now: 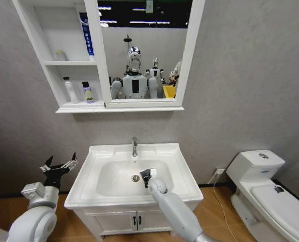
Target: Move facial cleanser and shampoo from washbasin to cabinet, then wipe washbasin with towel.
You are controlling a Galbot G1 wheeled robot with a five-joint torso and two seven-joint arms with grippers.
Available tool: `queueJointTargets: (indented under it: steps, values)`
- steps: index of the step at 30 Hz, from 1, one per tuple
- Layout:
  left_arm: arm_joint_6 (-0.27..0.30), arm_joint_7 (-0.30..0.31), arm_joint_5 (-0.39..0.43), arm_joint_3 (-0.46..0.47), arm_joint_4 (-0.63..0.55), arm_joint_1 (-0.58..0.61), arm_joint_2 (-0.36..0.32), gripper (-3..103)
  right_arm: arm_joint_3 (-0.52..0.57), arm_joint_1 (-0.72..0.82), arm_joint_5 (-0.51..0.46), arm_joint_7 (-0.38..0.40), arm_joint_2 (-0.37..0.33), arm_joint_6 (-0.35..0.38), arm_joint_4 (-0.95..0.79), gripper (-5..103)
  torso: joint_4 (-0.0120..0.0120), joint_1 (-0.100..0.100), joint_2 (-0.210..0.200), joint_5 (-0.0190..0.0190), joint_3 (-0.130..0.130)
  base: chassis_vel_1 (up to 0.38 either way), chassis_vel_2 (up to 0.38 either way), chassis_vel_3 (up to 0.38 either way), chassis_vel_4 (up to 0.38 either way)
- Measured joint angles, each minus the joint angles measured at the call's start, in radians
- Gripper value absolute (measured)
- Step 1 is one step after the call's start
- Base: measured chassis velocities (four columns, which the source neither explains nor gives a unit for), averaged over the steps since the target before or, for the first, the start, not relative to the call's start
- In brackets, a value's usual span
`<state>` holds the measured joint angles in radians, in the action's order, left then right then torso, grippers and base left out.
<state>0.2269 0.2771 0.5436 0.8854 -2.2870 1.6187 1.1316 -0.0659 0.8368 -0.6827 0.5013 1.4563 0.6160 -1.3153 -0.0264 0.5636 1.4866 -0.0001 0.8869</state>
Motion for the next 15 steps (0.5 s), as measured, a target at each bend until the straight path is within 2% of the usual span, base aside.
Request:
queueJointTargets:
  steps: [15]
  values:
    - [0.001,-0.002,0.012,0.042,-0.021,0.028,0.004,100,-0.019,-0.033,-0.011,-0.044,0.079,-0.020,0.074,3,0.0001,0.000,0.000,0.0000,0.000,0.000,0.000,0.000,0.000]
